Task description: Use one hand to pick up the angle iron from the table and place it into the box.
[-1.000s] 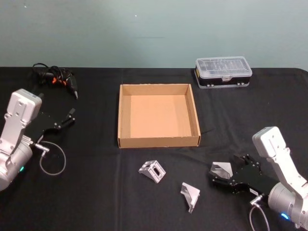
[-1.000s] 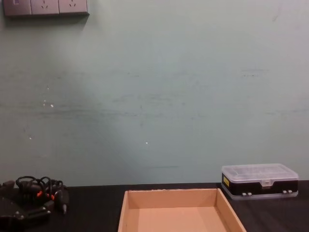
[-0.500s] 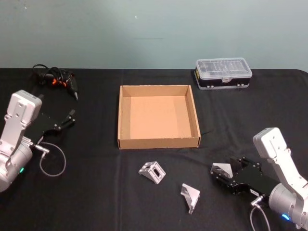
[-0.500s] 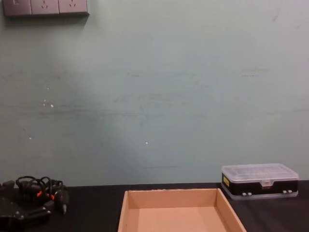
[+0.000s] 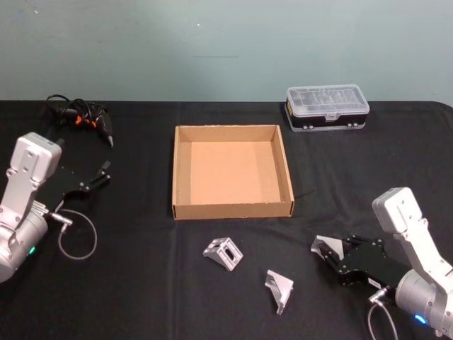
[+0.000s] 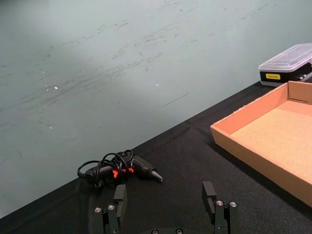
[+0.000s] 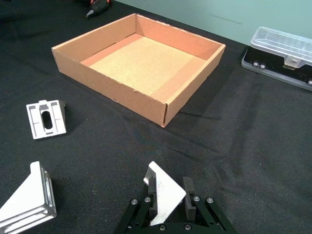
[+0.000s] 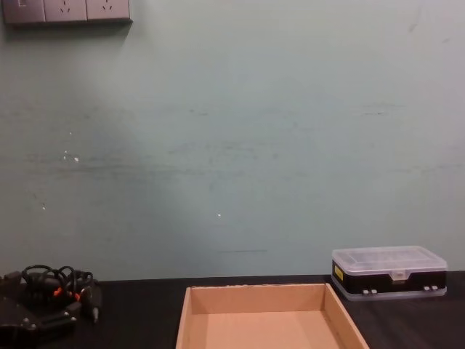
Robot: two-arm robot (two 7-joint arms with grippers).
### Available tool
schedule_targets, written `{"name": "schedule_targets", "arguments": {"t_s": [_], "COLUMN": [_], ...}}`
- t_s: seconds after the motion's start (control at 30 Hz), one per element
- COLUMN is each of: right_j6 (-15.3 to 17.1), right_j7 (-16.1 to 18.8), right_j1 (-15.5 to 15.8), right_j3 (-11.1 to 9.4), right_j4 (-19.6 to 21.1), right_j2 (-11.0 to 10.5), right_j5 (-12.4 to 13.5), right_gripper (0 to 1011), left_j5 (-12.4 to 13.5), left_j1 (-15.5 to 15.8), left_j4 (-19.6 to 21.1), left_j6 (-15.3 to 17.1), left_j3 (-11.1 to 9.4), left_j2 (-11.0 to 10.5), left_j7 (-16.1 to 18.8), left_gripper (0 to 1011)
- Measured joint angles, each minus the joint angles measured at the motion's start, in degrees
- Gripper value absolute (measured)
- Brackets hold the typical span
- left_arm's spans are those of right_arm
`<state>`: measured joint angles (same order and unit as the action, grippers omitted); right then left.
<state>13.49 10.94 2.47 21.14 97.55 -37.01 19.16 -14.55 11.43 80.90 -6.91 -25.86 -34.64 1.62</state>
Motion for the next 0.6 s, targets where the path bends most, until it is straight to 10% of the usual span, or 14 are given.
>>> {"name": "schedule_targets", "arguments": {"t_s": [0.6], "right_j6": [-0.8], "right_j7": [0.0], "right_j1": [0.2], "right_j3": [-0.5], "right_j4": [0.6], "right_j2": [0.2], "right_j5": [-0.7], "right_gripper": [302], "left_j5": [0.0], "left_j1": [0.0], "left_j4": [0.0], "left_j6": [0.0], "left_j3": [0.0], "left_j2": [0.0], "left_j7": [0.0], "left_gripper": [1011]}}
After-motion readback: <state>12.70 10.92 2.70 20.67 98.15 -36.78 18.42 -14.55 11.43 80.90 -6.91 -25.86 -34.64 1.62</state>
